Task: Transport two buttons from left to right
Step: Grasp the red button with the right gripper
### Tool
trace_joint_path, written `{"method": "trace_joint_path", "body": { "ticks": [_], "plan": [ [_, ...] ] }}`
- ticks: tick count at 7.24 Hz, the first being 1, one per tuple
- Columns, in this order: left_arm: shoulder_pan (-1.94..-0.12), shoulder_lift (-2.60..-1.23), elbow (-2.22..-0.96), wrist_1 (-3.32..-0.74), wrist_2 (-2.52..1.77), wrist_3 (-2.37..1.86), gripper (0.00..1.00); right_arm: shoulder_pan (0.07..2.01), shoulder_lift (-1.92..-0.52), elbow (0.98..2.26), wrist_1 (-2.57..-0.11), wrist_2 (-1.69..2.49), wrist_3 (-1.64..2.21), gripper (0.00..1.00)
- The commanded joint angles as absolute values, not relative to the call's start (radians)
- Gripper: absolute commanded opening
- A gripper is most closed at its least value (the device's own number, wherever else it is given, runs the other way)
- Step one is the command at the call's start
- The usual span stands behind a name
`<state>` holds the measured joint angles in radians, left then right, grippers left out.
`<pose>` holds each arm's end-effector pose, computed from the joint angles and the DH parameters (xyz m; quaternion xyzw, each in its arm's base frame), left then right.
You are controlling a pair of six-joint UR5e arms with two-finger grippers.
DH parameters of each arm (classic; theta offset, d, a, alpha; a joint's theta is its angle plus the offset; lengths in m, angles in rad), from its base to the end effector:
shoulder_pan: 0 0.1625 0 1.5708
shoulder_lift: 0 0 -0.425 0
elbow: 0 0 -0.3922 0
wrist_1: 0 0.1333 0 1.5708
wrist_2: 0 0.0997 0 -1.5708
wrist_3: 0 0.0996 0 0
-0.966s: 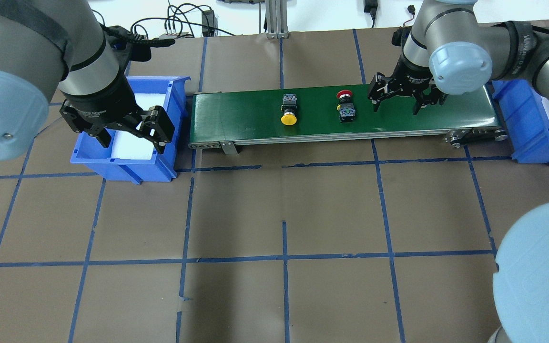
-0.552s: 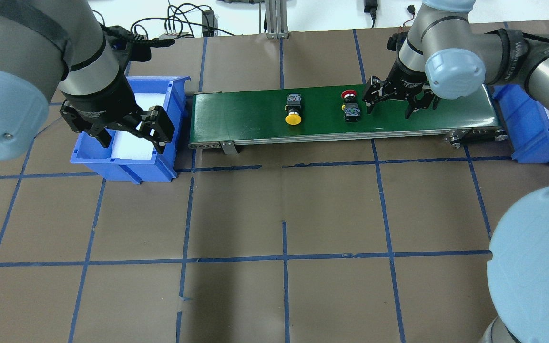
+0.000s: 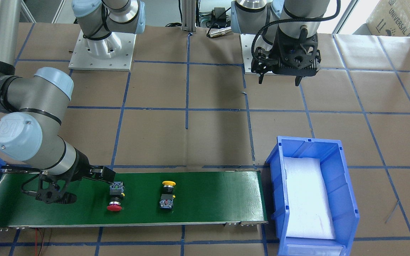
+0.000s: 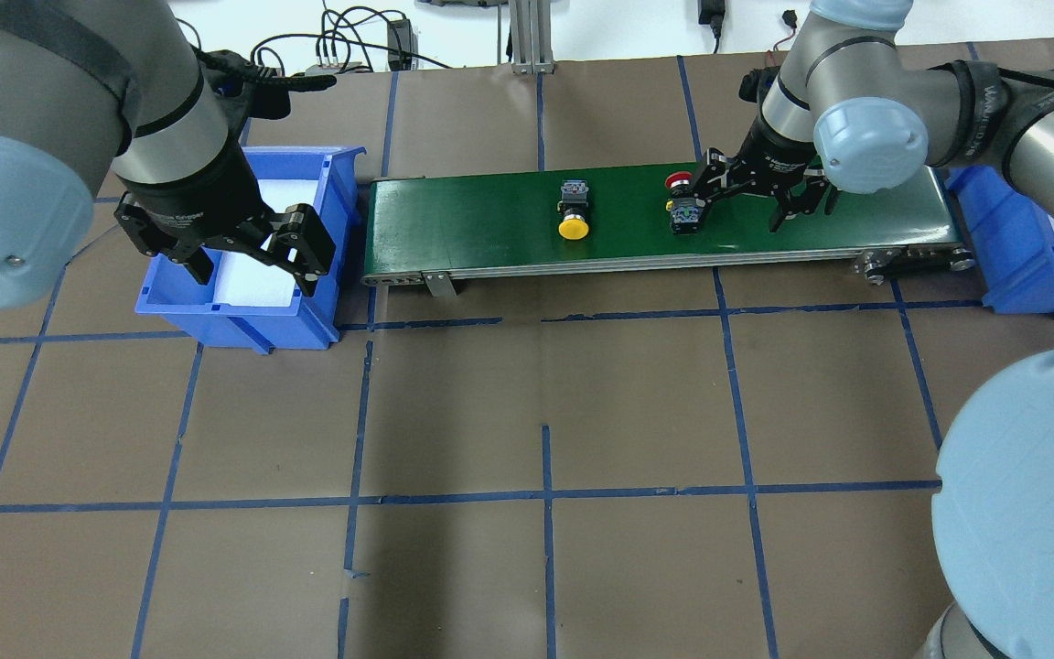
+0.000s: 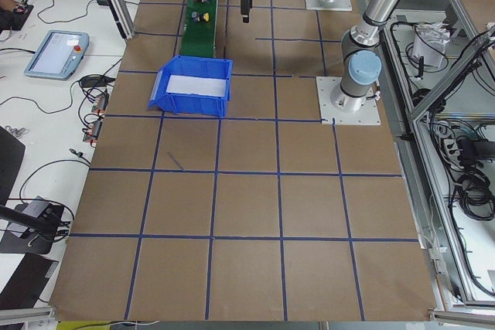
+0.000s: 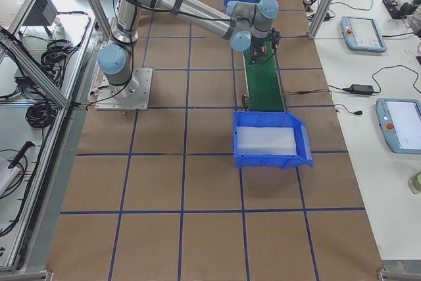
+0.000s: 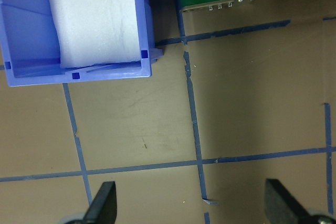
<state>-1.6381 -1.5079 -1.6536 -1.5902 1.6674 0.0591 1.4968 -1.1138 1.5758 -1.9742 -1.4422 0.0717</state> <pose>-0.1544 -0.4518 0.4759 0.0640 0.9966 0.0194 0.0484 0.0989 -0.6414 0.2646 0.0745 0.9947 0.0292 0.0643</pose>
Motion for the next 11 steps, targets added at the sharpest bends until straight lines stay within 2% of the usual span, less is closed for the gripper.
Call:
{"method": "trace_joint_path", "body": {
  "ticks": [1, 8, 9, 11],
  "plan": [
    [-1.638, -1.508, -1.654, -1.591, 1.667, 0.060, 1.00, 1.499, -1.114, 1.575, -1.974, -1.440, 0.074, 1.00],
    [-1.637, -1.508, -1.654, -1.592, 1.669, 0.061, 1.00, 1.522, -1.095, 1.574, -1.974, -1.437, 0.098, 1.00],
    [-1.637, -1.508, -1.654, -1.592, 1.669, 0.060, 1.00, 1.522, -1.095, 1.569, -1.976, -1.440, 0.097, 0.90],
    [-1.637, -1.508, -1.654, -1.592, 1.669, 0.060, 1.00, 1.522, -1.080, 1.563, -1.977, -1.442, 0.086, 0.63]
  ]
}}
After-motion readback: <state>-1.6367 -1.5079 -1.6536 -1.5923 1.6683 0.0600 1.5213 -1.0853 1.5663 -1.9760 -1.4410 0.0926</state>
